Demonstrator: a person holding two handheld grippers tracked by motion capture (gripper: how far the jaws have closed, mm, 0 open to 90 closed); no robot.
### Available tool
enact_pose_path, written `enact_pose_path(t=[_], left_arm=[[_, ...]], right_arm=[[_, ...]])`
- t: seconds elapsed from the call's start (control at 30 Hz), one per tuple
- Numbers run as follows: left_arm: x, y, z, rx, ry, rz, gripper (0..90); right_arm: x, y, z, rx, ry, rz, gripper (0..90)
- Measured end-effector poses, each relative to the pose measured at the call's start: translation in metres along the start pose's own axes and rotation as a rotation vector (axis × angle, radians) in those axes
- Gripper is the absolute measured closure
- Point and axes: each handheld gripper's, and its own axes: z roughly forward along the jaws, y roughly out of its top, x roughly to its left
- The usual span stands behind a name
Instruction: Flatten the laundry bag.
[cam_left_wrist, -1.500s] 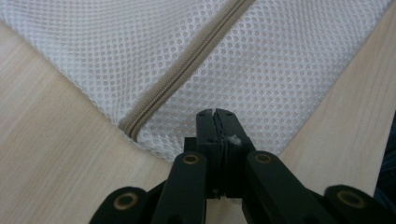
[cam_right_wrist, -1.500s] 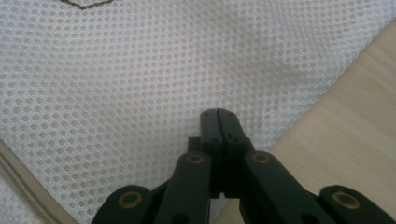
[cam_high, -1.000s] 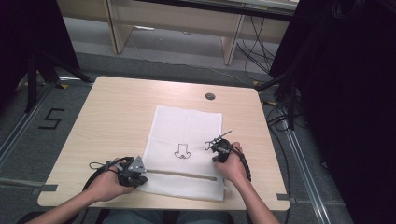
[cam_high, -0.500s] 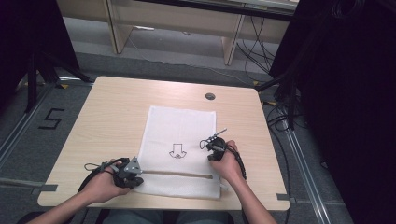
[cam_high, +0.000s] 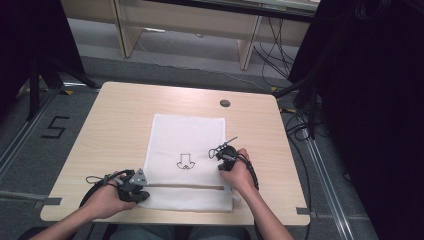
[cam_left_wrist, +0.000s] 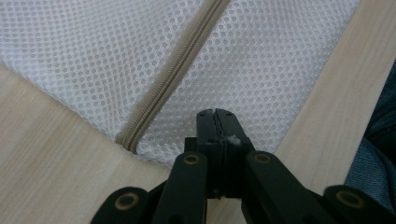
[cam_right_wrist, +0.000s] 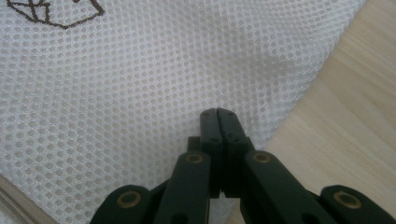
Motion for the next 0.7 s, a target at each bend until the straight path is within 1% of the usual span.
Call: enact_pose_path(t=[0.03, 0.07, 0.1, 0.13, 0.17, 0.2, 0.23, 0.27, 0.3, 0.33, 0.43, 0.47, 0.5, 0.53, 0.57, 0.6, 0.63, 0.67, 0.7], left_arm=[[0.0, 0.0, -0.001, 0.001, 0.003, 0.007, 88.6], [0.0, 0.0, -0.001, 0.001, 0.004, 0.009, 88.6], [0.0, 0.0, -0.001, 0.003, 0.006, 0.008, 88.5], [0.0, 0.0, -0.001, 0.006, 0.006, -0.005, 88.5], [0.0, 0.0, -0.001, 0.011, 0.008, -0.002, 88.5], [0.0, 0.0, -0.001, 0.012, 0.012, -0.003, 88.6], [0.0, -0.001, -0.002, 0.013, 0.021, 0.005, 88.6], [0.0, -0.001, -0.002, 0.013, 0.021, 0.005, 88.5], [-0.001, -0.001, -0.002, 0.019, 0.045, 0.007, 88.6], [-0.001, -0.001, -0.002, 0.02, 0.055, 0.002, 88.6], [0.001, -0.002, -0.003, 0.019, 0.053, -0.009, 88.6], [0.002, -0.003, -0.003, 0.022, 0.041, -0.009, 88.5], [0.002, -0.003, -0.003, 0.02, 0.043, 0.0, 88.5], [0.002, -0.003, -0.003, 0.017, 0.039, -0.012, 88.5], [0.002, -0.003, -0.003, 0.016, 0.039, -0.015, 88.3], [0.002, -0.003, -0.003, 0.015, 0.047, -0.011, 87.7], [0.004, -0.003, -0.004, 0.016, 0.04, -0.013, 86.7], [0.003, -0.003, -0.003, 0.004, 0.041, -0.045, 85.3], [0.006, -0.003, -0.006, 0.018, 0.028, -0.023, 83.6]], right_arm=[[0.001, 0.0, 0.0, -0.002, 0.002, 0.004, 90.0], [0.001, 0.0, 0.001, -0.006, 0.014, 0.009, 90.0], [0.002, 0.0, 0.0, 0.0, 0.012, 0.018, 90.0], [0.003, 0.0, 0.0, 0.005, 0.019, 0.029, 90.0], [0.003, 0.0, 0.0, 0.005, 0.02, 0.029, 90.0], [0.003, 0.0, 0.0, -0.003, 0.02, 0.012, 90.0], [0.003, 0.0, 0.001, -0.007, 0.016, 0.004, 90.0], [0.005, 0.001, 0.0, 0.001, 0.009, 0.011, 90.0], [0.005, 0.002, 0.001, -0.003, 0.016, 0.0, 90.0], [0.005, 0.002, 0.001, -0.002, 0.022, -0.01, 90.0], [0.008, 0.005, 0.003, 0.0, 0.013, -0.011, 90.0], [0.008, 0.005, 0.003, 0.0, 0.012, -0.011, 90.0], [0.009, 0.005, 0.003, 0.011, 0.002, 0.004, 90.0], [0.008, 0.004, 0.002, -0.001, 0.012, -0.01, 89.0], [0.009, 0.003, 0.001, 0.0, 0.008, 0.004, 84.9], [0.006, 0.003, 0.001, -0.018, 0.016, -0.011, 81.2], [0.007, 0.002, -0.002, -0.011, 0.039, 0.029, 79.7], [0.006, 0.0, -0.005, -0.039, 0.033, 0.039, 79.1], [0.005, -0.001, -0.009, -0.065, 0.026, 0.03, 77.4]])
